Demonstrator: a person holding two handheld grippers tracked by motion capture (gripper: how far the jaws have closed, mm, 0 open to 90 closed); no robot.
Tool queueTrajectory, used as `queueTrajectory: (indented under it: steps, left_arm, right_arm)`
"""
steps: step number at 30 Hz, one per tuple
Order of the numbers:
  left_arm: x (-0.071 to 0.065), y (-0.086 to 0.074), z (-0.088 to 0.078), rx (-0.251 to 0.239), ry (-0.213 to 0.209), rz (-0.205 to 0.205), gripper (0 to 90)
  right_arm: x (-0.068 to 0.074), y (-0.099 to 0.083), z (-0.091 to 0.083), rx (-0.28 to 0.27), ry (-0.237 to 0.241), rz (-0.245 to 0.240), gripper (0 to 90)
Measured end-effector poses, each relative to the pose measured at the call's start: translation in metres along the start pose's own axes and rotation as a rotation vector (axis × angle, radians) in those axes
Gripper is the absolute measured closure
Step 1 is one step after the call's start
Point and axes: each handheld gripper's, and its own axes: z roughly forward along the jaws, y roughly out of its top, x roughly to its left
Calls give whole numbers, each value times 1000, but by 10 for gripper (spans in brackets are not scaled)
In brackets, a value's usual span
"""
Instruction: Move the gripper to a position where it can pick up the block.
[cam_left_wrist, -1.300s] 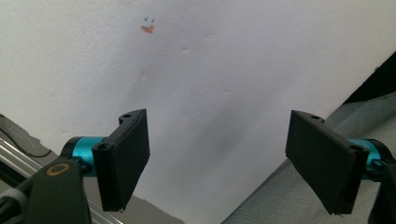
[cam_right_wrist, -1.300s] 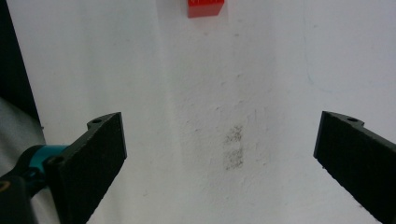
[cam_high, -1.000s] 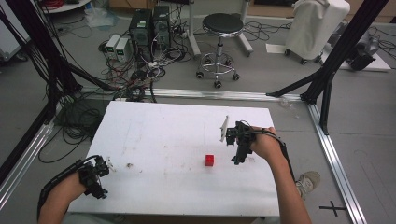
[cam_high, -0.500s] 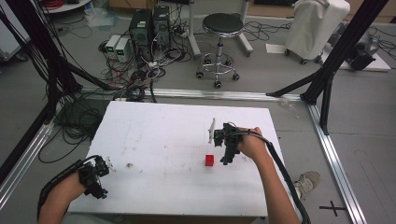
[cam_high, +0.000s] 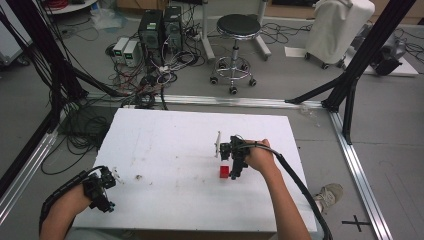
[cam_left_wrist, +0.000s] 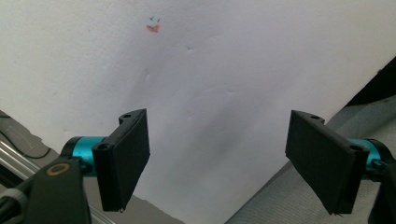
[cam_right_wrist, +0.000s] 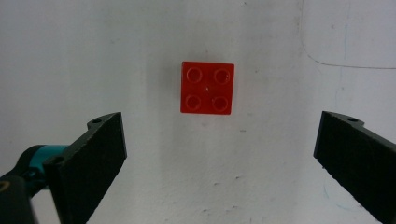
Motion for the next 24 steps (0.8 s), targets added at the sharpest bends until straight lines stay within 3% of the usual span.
queueTrajectory:
  steps: [6,17,24]
  left_arm:
    - [0,0,1,2,5,4,222]
    - [0,0,1,1,3,4,222]
    - [1,0,1,3,1,3,222]
  right_arm:
    - [-2,5,11,5,31,18,16]
    - [-5,14,36,32,54,-8,16]
    - [-5,16,47,49,76,1,16]
